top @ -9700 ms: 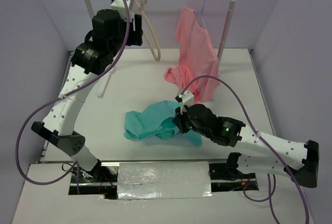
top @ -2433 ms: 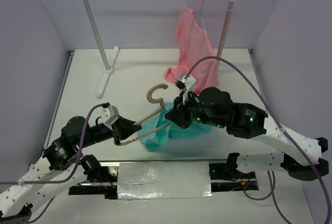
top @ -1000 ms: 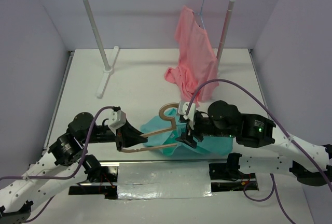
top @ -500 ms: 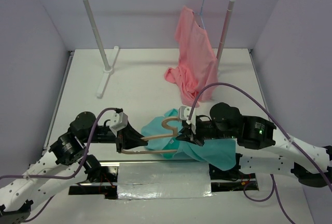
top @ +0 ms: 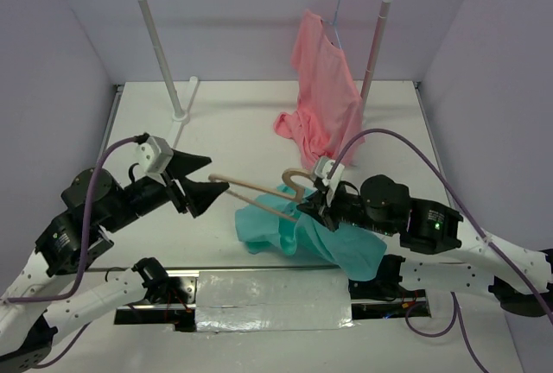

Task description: Place the t-shirt on the hanger

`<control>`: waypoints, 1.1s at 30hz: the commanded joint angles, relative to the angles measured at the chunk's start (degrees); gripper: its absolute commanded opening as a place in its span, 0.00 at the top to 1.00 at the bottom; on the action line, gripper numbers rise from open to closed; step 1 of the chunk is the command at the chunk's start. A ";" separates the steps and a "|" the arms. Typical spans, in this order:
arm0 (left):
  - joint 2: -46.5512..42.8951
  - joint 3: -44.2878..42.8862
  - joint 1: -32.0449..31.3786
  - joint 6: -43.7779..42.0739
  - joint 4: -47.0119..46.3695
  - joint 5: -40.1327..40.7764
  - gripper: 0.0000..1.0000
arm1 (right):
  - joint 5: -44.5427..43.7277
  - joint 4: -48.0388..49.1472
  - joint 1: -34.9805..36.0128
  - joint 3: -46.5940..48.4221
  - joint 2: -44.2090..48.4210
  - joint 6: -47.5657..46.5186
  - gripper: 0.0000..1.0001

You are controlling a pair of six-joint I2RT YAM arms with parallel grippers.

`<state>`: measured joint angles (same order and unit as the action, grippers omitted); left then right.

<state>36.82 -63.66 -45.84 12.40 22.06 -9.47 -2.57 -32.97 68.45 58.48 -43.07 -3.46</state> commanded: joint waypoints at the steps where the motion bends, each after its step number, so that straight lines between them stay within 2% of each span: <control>1: -1.22 -0.60 0.05 1.21 7.11 13.68 0.20 | -13.66 4.15 -1.38 1.72 0.27 5.72 1.00; 3: -2.01 1.34 0.05 3.76 7.29 15.89 0.24 | -15.79 3.71 -1.91 2.78 -0.43 6.71 1.00; 6: -2.89 6.25 0.05 7.10 3.88 14.06 0.27 | -18.43 3.09 -1.91 4.62 -1.58 8.38 1.00; 12: -1.32 21.98 -0.03 13.78 -15.08 5.27 0.26 | -18.79 3.70 -2.00 6.03 -3.42 10.23 1.00; 16: 3.07 28.04 -1.52 18.60 -22.30 8.49 0.25 | -18.88 4.76 -2.09 5.16 -3.25 11.20 1.00; 18: 4.57 29.29 -3.72 20.55 -25.31 9.21 0.23 | -18.70 5.20 -2.09 4.45 -3.16 11.64 1.00; 26: 14.68 28.06 -14.44 24.59 -32.08 21.59 0.22 | -20.28 8.09 -1.91 0.76 -1.67 11.90 1.00; 33: 21.71 25.69 -17.61 27.14 -33.84 27.75 0.21 | -19.50 8.71 -1.91 -0.38 -1.05 12.60 1.00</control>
<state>56.84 -34.85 -62.67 36.97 -7.29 13.34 -21.26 -29.28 66.59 58.06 -45.56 8.12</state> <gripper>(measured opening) 0.784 0.155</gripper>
